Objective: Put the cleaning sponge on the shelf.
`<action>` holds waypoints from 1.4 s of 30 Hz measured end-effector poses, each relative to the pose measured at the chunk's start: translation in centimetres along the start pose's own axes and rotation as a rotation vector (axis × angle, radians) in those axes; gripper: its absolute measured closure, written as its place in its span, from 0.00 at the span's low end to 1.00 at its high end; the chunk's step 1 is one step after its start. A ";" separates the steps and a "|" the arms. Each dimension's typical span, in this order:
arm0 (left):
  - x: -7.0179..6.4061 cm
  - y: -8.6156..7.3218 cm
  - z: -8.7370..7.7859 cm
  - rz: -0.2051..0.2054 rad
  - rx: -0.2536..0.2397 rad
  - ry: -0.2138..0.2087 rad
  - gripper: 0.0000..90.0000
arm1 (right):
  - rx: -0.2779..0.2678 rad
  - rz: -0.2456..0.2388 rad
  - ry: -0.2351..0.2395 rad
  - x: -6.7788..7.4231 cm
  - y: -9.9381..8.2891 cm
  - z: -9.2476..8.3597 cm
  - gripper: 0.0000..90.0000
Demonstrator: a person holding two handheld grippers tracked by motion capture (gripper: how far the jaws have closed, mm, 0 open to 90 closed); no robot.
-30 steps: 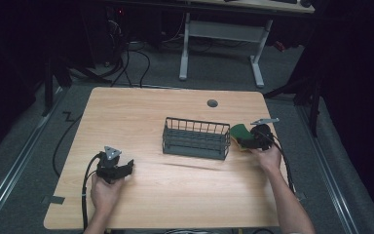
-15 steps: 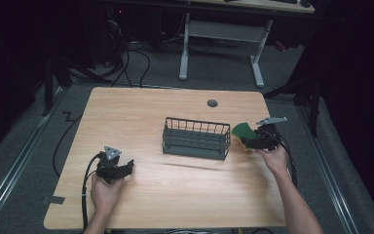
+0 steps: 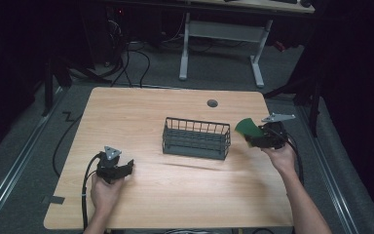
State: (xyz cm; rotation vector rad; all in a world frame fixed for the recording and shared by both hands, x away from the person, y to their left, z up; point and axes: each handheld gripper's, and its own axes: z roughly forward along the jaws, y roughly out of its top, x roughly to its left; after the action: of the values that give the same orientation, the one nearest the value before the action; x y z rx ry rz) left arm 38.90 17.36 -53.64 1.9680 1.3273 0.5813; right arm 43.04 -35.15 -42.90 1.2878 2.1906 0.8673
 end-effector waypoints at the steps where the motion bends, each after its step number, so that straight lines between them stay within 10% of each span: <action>1: 0.0 0.0 0.0 0.000 0.000 0.000 0.36 | -0.010 -0.005 -0.001 0.1 0.2 -0.2 0.31; 20: 0.0 0.0 0.0 0.002 0.000 0.000 0.36 | -0.083 -0.129 0.107 3.9 5.4 -1.6 0.31; 42: 0.0 0.0 0.0 0.002 0.001 0.001 0.37 | -0.014 -0.328 0.189 7.7 8.9 3.0 0.31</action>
State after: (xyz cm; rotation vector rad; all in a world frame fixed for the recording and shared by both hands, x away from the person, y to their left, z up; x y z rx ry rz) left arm 38.86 17.33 -53.62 1.9702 1.3265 0.5829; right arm 46.81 -24.25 -39.11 0.8331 2.4451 0.8973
